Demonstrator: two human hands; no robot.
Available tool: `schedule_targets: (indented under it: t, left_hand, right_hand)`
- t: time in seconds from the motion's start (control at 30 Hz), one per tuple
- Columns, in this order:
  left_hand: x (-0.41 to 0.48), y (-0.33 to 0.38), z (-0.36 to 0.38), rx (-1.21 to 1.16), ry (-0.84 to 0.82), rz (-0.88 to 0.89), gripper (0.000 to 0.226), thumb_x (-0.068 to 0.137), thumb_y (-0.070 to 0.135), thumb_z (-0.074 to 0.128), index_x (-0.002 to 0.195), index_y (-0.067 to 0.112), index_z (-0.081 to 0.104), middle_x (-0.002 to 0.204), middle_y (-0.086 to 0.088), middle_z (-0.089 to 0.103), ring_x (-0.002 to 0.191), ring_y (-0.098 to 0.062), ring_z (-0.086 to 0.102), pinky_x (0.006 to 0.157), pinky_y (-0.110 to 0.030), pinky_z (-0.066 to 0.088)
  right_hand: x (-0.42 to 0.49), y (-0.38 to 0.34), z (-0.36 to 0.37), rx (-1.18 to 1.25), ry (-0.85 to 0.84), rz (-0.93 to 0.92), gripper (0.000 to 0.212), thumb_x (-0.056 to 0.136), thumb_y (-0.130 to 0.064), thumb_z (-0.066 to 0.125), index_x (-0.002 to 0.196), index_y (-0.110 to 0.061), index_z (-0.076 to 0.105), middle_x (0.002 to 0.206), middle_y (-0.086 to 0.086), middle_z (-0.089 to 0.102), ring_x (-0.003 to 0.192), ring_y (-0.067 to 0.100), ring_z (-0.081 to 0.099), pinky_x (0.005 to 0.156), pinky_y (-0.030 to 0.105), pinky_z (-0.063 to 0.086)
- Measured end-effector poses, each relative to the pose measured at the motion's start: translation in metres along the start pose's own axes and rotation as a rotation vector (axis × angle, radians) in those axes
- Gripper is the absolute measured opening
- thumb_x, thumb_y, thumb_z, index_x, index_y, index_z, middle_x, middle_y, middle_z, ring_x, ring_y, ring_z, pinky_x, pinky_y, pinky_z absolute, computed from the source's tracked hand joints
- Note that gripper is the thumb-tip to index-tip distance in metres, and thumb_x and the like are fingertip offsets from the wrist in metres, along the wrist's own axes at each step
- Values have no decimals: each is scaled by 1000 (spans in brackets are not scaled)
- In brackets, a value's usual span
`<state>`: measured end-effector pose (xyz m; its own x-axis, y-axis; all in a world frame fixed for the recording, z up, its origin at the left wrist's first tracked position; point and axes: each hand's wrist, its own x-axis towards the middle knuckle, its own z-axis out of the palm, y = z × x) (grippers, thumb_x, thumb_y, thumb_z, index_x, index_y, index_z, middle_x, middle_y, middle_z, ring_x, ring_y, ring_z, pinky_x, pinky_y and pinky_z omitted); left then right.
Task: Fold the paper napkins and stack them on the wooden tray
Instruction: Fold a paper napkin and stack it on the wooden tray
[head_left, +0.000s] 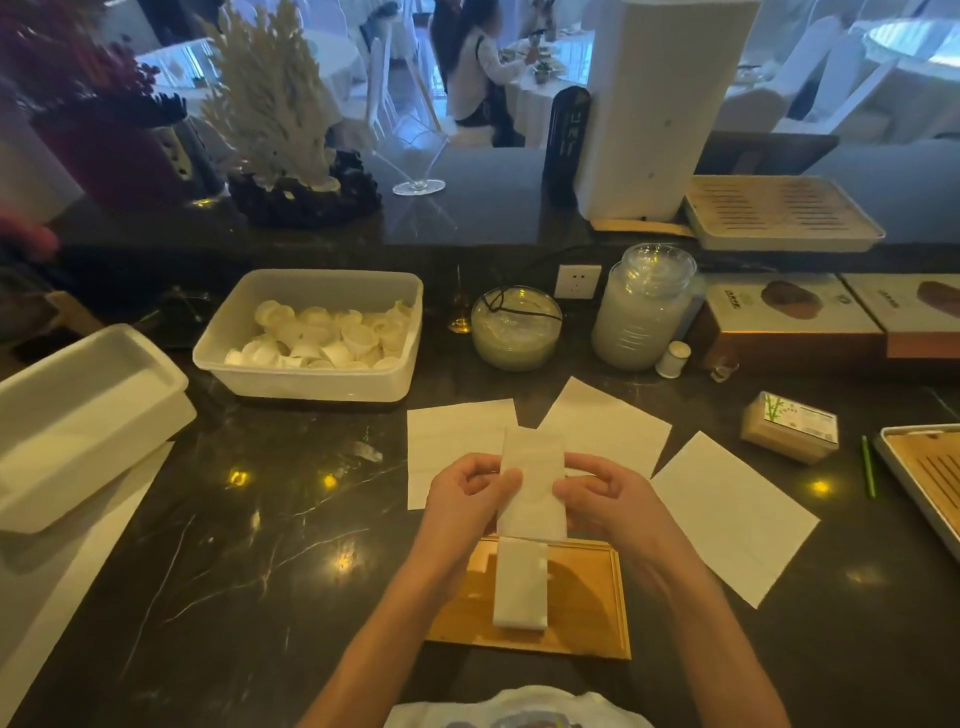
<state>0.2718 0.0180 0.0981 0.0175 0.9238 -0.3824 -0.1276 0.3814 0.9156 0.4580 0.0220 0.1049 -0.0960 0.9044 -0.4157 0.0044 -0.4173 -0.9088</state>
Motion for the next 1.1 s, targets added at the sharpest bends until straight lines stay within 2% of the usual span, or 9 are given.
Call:
schedule_targets:
  t: [0.13, 0.27, 0.4, 0.5, 0.6, 0.7, 0.83, 1.0, 1.1]
  left_hand:
    - [-2, -23, -4, 19, -30, -77, 13, 94, 26, 70, 106, 20, 69, 96, 7, 80, 92, -10, 78, 68, -21, 61]
    - [-2, -45, -8, 98, -20, -98, 9, 92, 20, 73, 100, 19, 69, 88, 13, 80, 85, -5, 77, 63, -19, 61]
    - [2, -61, -16, 182, -2, -79, 8, 91, 17, 75, 97, 16, 71, 86, 4, 80, 82, -7, 77, 63, -20, 61]
    - [7, -78, -21, 291, 23, -104, 11, 92, 16, 73, 100, 10, 69, 96, -9, 76, 79, -14, 75, 60, -18, 59]
    - [10, -103, -23, 416, 47, -158, 7, 94, 18, 71, 97, 12, 67, 93, -8, 72, 72, -12, 68, 56, -15, 55]
    - [12, -127, -24, 486, 84, -206, 10, 94, 22, 71, 92, 22, 61, 93, -2, 70, 77, -13, 70, 62, -18, 57]
    - [17, -144, -21, 541, 115, -228, 12, 95, 22, 70, 93, 24, 58, 96, -1, 67, 84, -16, 68, 66, -23, 57]
    - [22, -150, -16, 545, 146, -222, 15, 96, 22, 68, 89, 29, 56, 95, 3, 66, 91, -14, 66, 80, -35, 61]
    - [23, -153, -16, 549, 163, -234, 14, 96, 23, 68, 90, 29, 56, 93, 6, 64, 91, -12, 65, 83, -36, 61]
  right_hand:
    - [-3, 25, -7, -47, 63, 50, 21, 85, -28, 77, 105, -33, 71, 94, -18, 78, 89, 2, 75, 64, 19, 60]
    - [-3, 48, -13, -48, 69, 112, 14, 86, -27, 77, 100, -31, 73, 90, -17, 78, 85, 2, 75, 64, 18, 59]
    - [0, 68, -10, -38, 80, 150, 11, 88, -31, 74, 99, -28, 75, 90, -11, 79, 83, 5, 76, 63, 18, 59]
    - [6, 89, -6, -114, 112, 177, 12, 89, -28, 73, 101, -24, 74, 94, -5, 77, 79, 6, 75, 60, 17, 58]
    - [13, 118, 1, -228, 127, 205, 6, 91, -25, 71, 97, -24, 71, 97, -3, 74, 75, 9, 75, 57, 15, 56]
    - [18, 144, 6, -318, 143, 248, 8, 92, -23, 70, 99, -22, 68, 93, -2, 73, 76, 14, 74, 60, 19, 59]
    - [27, 159, 9, -408, 165, 260, 6, 92, -23, 70, 97, -22, 66, 83, -2, 73, 61, 9, 69, 55, 18, 54]
    - [32, 166, 9, -406, 193, 232, 9, 92, -23, 70, 96, -26, 63, 87, -9, 67, 70, 11, 72, 52, 13, 53]
    - [35, 168, 10, -388, 187, 221, 10, 92, -23, 70, 94, -29, 62, 88, -10, 67, 71, 9, 71, 50, 11, 52]
